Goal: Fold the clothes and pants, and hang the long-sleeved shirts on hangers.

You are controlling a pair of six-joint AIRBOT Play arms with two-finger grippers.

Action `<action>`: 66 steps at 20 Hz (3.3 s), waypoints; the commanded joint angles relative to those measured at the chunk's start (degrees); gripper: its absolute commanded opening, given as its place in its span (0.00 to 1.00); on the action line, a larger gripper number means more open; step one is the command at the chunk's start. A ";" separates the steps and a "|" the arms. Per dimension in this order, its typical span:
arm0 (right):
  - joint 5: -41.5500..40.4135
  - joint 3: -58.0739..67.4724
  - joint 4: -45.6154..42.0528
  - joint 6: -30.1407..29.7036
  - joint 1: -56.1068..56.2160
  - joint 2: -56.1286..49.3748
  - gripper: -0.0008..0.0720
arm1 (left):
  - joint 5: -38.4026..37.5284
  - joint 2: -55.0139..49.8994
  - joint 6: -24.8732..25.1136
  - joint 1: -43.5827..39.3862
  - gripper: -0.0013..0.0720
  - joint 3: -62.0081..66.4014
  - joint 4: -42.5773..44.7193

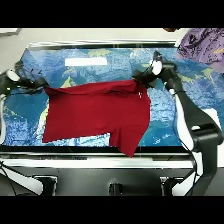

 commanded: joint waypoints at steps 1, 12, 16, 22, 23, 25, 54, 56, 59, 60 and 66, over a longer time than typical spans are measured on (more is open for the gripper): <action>14.25 -0.02 0.98 -12.04 -4.15 6.64 0.60 | -9.64 6.25 0.35 5.09 0.98 1.14 -0.44; 11.06 -54.77 31.63 -43.23 -25.73 29.86 0.59 | -7.26 30.95 1.44 18.34 0.94 -30.82 -6.40; 6.08 -62.90 33.64 -49.09 -25.64 28.44 0.59 | -10.36 30.71 1.42 18.03 0.94 -31.32 -6.38; 4.98 -63.32 42.05 -57.59 -25.64 21.14 0.59 | -18.08 30.73 1.25 18.08 0.94 -31.32 -6.38; 4.59 -63.32 42.93 -58.45 -25.64 20.35 0.59 | -19.02 30.86 1.25 18.08 0.94 -31.32 -6.36; 3.93 -63.32 44.30 -59.74 -25.64 19.06 0.59 | -20.22 31.45 1.22 18.08 0.94 -31.30 -6.38; 2.56 -63.21 46.31 -58.03 -22.80 23.06 0.04 | -8.72 32.61 26.80 31.95 0.94 -68.06 -26.64; 2.56 -63.21 46.34 -57.88 -22.77 23.06 0.04 | -8.72 31.58 26.80 30.97 0.94 -68.06 -26.91; 2.84 -63.21 46.34 -56.85 -22.77 23.12 0.04 | -7.74 30.14 26.77 28.72 0.58 -68.06 -26.93; 2.97 -63.21 46.31 -56.85 -22.77 23.37 0.04 | -7.17 29.94 26.71 28.17 0.36 -68.04 -26.93; 4.83 -63.19 46.36 -56.65 -20.59 28.11 0.04 | -6.99 30.23 26.08 23.26 0.03 -64.65 -30.10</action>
